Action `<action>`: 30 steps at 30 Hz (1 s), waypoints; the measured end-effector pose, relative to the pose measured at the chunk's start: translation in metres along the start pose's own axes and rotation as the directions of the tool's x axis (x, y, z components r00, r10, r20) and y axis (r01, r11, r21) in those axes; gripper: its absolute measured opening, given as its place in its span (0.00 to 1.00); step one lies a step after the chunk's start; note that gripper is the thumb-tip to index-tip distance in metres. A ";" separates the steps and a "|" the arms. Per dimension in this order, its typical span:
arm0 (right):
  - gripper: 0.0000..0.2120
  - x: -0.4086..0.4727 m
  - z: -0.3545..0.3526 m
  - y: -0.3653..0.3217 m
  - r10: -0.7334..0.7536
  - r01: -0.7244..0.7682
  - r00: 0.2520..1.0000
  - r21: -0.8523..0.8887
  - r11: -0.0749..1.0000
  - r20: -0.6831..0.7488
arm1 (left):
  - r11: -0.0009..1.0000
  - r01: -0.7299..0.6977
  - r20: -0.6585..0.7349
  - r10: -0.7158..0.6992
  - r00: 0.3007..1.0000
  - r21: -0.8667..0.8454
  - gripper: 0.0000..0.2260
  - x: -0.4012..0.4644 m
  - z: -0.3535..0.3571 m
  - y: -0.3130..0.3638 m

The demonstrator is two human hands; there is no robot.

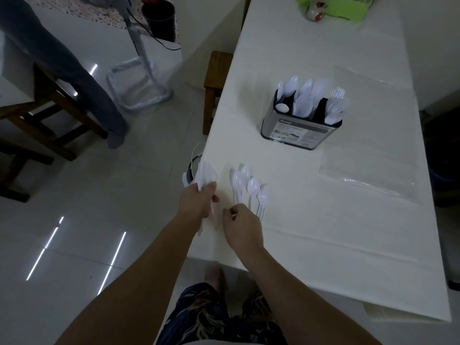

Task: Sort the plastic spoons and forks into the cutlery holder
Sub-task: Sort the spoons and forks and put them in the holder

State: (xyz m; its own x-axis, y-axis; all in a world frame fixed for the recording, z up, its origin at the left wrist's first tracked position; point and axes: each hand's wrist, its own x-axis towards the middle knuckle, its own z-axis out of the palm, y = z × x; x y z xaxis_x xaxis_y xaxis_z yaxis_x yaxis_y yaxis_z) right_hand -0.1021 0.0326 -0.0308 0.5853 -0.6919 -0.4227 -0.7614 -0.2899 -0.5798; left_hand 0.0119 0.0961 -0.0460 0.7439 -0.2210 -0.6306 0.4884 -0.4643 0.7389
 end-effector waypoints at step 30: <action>0.12 0.002 0.010 0.016 -0.082 0.106 0.990 -0.234 0.967 0.111 | 0.971 0.040 0.000 -0.041 0.999 -0.237 0.11 -0.003 -0.007 -0.004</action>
State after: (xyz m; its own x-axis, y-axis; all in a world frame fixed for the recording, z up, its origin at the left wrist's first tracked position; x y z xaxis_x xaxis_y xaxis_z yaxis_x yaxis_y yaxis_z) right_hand -0.1100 0.0336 -0.0479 0.6729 -0.5880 -0.4487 -0.7390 -0.5080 -0.4425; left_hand 0.0112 0.1048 -0.0457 0.7231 -0.2016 -0.6606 0.6119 -0.2566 0.7481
